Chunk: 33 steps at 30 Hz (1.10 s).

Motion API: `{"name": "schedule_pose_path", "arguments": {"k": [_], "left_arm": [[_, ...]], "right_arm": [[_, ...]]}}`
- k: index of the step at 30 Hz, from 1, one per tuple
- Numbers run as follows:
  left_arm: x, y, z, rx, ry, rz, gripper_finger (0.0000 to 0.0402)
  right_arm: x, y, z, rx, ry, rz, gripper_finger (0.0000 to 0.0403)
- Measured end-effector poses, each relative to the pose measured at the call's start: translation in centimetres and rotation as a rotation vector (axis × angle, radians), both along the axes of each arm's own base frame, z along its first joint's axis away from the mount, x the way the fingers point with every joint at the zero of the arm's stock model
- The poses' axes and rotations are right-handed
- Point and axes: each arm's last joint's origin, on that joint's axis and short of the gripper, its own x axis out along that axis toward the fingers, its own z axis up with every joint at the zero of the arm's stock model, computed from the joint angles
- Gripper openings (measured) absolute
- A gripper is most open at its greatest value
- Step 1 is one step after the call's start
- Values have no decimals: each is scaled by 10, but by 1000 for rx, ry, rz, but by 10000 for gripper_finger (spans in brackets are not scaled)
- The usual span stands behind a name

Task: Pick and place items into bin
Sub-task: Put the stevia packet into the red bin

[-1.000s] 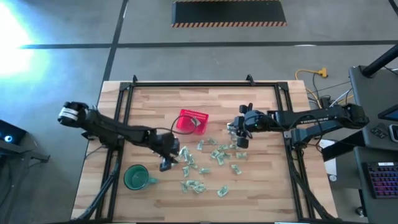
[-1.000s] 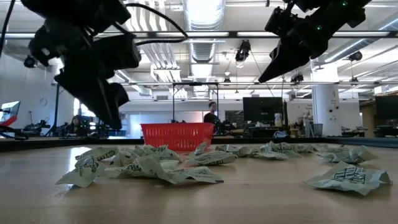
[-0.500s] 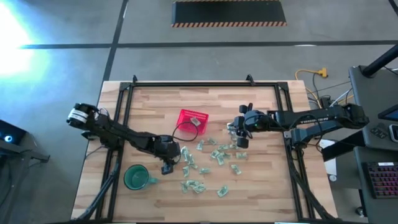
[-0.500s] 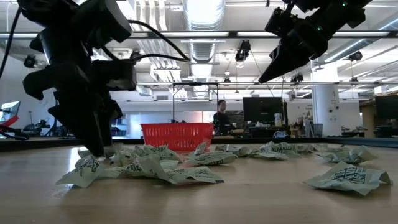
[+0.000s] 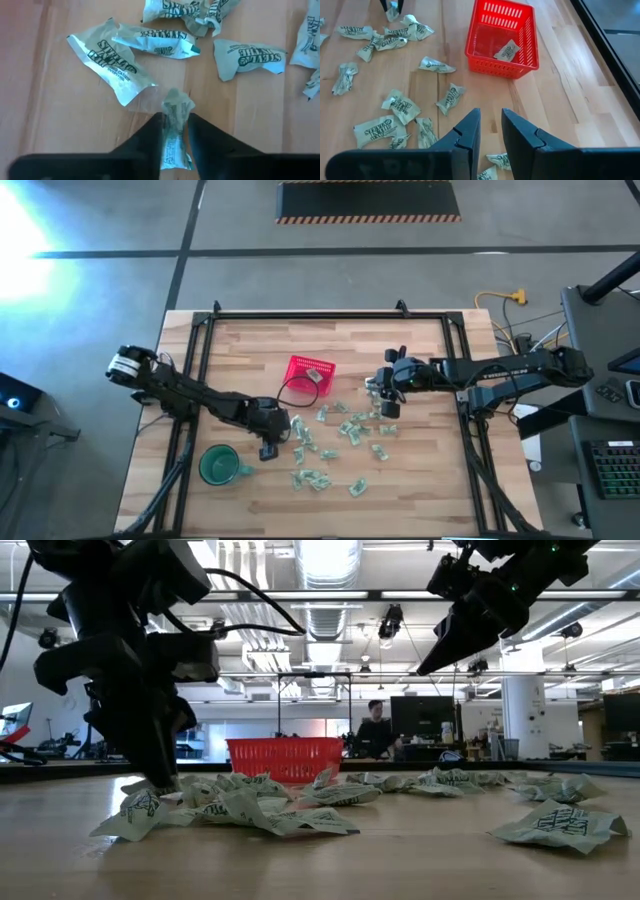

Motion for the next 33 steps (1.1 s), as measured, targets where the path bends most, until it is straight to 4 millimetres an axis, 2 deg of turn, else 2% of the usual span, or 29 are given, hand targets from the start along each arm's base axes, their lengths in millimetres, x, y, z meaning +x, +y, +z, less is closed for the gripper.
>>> {"name": "schedule_pose_path", "arguments": {"k": [4, 11, 15, 18, 22, 25, 28, 33], "left_arm": [[0, 0, 0, 2, 0, -4, 11], [1, 0, 4, 10, -15, -27, 5], [3, -1, 22, 22, -90, -97, 1], [4, -1, 43, 59, -186, -145, 1], [2, 4, 73, 262, -340, -161, 1], [1, 12, 87, 508, -420, -64, 1], [1, 21, 92, 719, -451, 7, 1], [11, 40, 91, 824, -458, 38, 1]], "right_arm": [[0, 0, 0, 0, 1, 0, 68], [0, 0, 0, 1, 1, 0, 68], [0, 0, 0, 1, 1, -1, 68], [0, 0, 0, 3, 1, -3, 68], [0, 0, 0, 3, 0, -3, 68], [0, 0, 0, 3, -1, -3, 68], [0, 0, 0, 3, -1, -3, 68], [0, 0, -1, 7, 2, -7, 68]]}}
